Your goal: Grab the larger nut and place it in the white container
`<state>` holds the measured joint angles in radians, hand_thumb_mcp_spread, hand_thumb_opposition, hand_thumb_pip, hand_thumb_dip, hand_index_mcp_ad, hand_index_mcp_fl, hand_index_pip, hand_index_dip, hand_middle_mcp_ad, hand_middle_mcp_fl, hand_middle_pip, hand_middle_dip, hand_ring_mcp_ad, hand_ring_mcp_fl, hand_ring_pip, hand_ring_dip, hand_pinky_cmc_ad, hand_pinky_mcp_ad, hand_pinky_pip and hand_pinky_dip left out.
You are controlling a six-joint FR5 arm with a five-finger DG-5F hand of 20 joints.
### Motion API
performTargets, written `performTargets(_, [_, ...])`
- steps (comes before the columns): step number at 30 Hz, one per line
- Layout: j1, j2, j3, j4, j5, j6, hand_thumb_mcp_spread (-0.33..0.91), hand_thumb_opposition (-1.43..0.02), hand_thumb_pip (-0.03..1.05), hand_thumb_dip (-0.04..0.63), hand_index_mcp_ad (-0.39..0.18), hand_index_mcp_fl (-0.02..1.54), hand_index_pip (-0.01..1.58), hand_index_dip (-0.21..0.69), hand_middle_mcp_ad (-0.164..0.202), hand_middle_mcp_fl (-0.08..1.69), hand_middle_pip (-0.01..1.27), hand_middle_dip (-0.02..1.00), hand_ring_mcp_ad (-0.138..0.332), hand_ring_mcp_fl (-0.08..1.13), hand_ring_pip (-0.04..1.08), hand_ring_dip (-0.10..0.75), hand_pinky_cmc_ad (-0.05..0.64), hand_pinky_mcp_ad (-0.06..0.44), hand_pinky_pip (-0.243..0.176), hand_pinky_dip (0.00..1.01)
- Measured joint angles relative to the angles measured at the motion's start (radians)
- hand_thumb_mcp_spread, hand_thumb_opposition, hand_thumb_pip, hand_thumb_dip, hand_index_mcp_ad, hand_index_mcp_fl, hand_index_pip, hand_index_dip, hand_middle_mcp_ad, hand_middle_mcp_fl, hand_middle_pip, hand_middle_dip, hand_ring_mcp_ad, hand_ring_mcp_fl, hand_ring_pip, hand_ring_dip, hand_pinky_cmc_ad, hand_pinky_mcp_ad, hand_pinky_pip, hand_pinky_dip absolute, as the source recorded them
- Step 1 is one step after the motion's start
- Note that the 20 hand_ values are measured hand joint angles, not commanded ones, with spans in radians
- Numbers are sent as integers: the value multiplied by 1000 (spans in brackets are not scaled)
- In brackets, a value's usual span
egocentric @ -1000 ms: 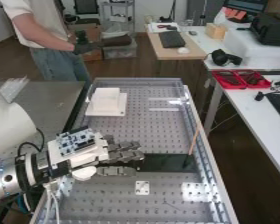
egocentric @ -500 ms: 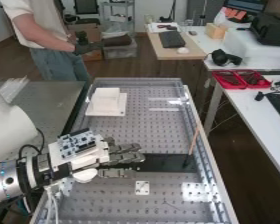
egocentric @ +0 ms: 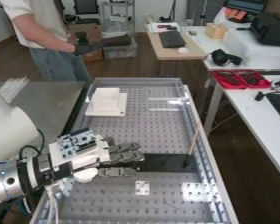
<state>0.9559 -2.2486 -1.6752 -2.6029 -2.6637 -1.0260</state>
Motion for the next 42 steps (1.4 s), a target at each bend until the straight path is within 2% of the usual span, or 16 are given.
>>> performTargets(13, [0,-9,14,-12,-6,-14,337,-866,799,204,-166,17,1548,-12,93,0,124,176,143,-2,164,110,367,312,-87,517])
performTargets(22, [4,-10,9,7,1,15,333,-864,798,204,-166,17,1550,-10,94,0,124,176,143,-2,164,112,346,312,-87,520])
performTargets(33, [0,-1,-2,-4,6,9,337,-867,805,204,-166,17,1553,-19,89,3,120,171,143,0,169,108,346,304,-87,534])
performTargets(42, [0,9,-24,28,29,43,337,-867,805,208,-166,17,1553,-19,89,0,122,169,143,0,169,108,346,302,-87,532])
